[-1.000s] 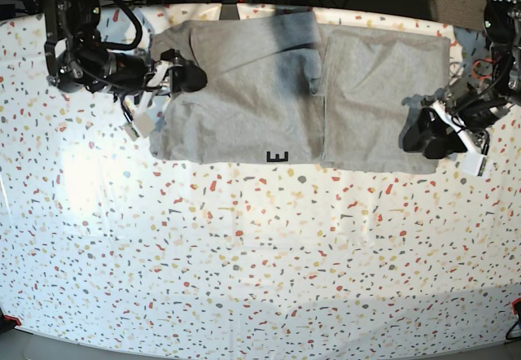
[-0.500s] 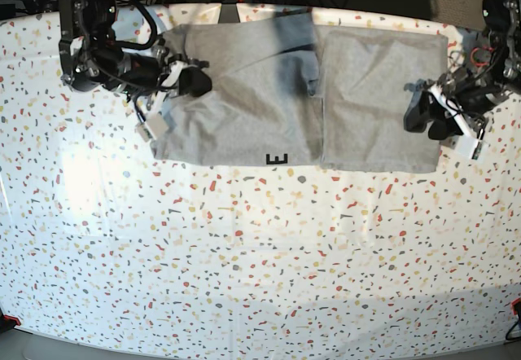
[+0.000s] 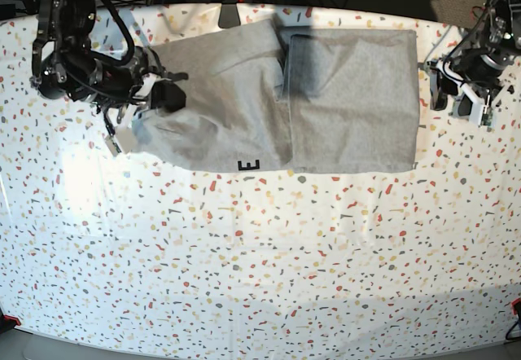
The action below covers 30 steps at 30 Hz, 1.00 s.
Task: Fold the T-shirt properly
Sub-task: 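Grasp the shirt with the right gripper and fold it over toward the left gripper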
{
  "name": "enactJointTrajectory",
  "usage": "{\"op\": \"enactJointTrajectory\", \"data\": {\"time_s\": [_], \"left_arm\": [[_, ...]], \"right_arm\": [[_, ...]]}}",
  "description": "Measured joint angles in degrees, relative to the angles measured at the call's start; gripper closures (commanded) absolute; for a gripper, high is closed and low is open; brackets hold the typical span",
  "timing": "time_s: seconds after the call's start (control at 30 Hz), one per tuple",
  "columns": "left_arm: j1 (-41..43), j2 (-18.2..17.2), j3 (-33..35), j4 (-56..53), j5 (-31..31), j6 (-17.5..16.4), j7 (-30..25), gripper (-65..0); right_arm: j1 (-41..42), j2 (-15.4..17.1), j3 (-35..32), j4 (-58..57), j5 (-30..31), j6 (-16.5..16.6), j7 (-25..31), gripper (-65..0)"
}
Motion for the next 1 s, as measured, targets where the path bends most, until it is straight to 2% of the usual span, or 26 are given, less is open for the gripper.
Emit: {"op": "enactJointTrajectory", "data": {"time_s": [0.07, 0.17, 0.27, 0.37, 0.57, 0.63, 0.73, 0.87, 1.0], "left_arm": [[-0.2, 0.5, 0.0, -1.8, 0.0, 0.0, -1.6, -32.4], [-0.2, 2.1, 0.0, -4.2, -0.2, 0.0, -5.1, -32.4], [-0.3, 4.1, 0.0, -5.6, -0.2, -1.5, -7.1, -32.4], [-0.3, 4.6, -0.1, -5.9, -0.2, -2.0, -7.1, -32.4], [-0.3, 4.8, -0.3, -5.9, -0.2, -2.3, -7.1, -32.4], [-0.3, 4.8, -0.3, -5.9, -0.3, -2.3, -7.1, -32.4], [-0.3, 4.8, -0.3, -5.9, -0.3, -2.5, -7.1, -32.4], [-0.3, 4.9, -0.3, -5.9, -0.3, -3.3, -7.1, -32.4], [-0.3, 4.9, -0.3, -5.9, -0.4, -3.4, -7.1, -32.4]], "right_arm": [[0.0, -0.4, -0.3, 1.6, 3.6, 0.0, -0.5, 0.0], [0.0, -1.7, -3.4, 3.8, 4.1, 0.0, -0.3, 0.0], [0.2, -3.6, -9.4, 5.3, 4.1, 0.0, -0.4, 0.0], [2.2, -6.2, -16.5, 5.7, 3.6, 0.0, -0.8, 0.0], [9.1, -13.8, -28.8, 5.8, -8.8, -0.1, -0.1, 0.0], [10.3, -16.8, -32.3, 5.8, -14.9, -1.6, 1.2, 0.0], [10.9, -21.1, -36.1, 5.3, -22.1, -2.7, 4.3, 0.0], [11.7, -26.8, -38.5, 2.7, -27.7, -3.3, 6.0, 0.0], [13.0, -27.4, -39.7, -0.8, -28.0, -3.3, 9.6, 0.0]]}}
